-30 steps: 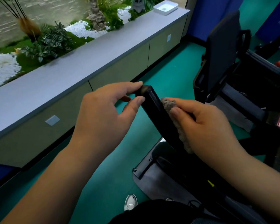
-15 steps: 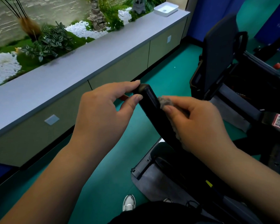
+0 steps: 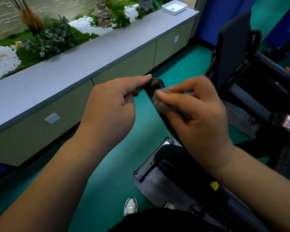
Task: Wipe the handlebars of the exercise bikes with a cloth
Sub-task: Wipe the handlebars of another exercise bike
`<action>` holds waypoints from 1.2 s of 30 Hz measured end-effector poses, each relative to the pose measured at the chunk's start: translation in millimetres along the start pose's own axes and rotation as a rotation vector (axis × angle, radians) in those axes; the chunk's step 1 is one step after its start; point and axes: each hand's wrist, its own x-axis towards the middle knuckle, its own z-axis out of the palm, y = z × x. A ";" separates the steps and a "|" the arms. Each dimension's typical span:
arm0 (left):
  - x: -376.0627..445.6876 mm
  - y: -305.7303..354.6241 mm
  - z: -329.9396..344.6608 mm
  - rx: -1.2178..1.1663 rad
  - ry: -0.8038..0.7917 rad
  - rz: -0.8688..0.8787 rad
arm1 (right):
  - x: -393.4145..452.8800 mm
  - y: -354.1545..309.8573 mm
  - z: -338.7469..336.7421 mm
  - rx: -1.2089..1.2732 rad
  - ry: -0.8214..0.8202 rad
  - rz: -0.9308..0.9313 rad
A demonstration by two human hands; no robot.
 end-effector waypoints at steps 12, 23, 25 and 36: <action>1.2 -4.7 -7.0 0.028 -0.098 0.011 | 5.7 -11.3 14.7 -0.262 -0.048 -0.084; 2.4 -17.5 -11.3 -0.066 -0.137 -0.037 | -1.8 -12.2 11.0 -0.315 -0.069 -0.089; 3.8 -19.9 -13.1 -0.045 -0.140 -0.038 | 23.2 -13.6 19.8 -0.272 -0.033 -0.077; 3.3 -34.4 -18.3 -0.067 -0.127 -0.013 | 9.8 -22.9 -0.1 -0.042 -0.087 0.596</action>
